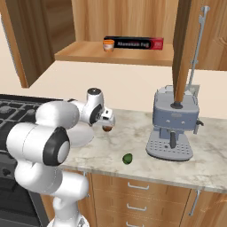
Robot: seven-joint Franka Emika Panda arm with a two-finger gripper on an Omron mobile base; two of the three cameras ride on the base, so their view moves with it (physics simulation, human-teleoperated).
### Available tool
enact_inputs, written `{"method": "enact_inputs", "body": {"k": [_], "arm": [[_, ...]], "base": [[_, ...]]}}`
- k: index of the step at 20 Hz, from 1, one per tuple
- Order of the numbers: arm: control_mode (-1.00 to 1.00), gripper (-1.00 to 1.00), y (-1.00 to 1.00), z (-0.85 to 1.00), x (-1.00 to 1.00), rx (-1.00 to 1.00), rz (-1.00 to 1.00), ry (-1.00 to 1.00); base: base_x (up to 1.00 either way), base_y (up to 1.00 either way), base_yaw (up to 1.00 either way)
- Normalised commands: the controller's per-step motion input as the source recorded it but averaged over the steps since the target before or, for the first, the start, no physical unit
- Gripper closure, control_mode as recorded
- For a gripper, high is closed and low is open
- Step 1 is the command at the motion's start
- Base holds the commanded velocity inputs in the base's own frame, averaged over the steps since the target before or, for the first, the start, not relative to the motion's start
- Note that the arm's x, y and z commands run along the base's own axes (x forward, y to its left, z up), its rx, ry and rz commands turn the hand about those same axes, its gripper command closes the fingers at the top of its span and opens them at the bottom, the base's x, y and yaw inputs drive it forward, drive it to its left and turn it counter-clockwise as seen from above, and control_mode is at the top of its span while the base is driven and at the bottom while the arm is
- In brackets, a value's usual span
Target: Pick the avocado and bread from the counter and place them on the plate. Then pick the jam from the cabinet and place it next to the plate. Lastly close the cabinet door.
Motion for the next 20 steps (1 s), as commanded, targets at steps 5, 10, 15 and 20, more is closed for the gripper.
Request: {"method": "enact_inputs", "body": {"k": [5,10,15,20], "arm": [[-1.00,-1.00,-0.08,-0.29,0.48,0.03,0.00,0.00],[-1.00,-1.00,-0.01,-0.34,0.47,0.00,0.00,0.00],[-1.00,-1.00,0.00,-0.33,0.45,0.00,0.00,0.00],[-1.00,-1.00,-0.02,-0.25,0.43,0.00,0.00,0.00]], "base": [[0.00,0.00,0.00],[0.00,0.00,0.00],[0.00,0.00,0.00],[0.00,0.00,0.00]]}}
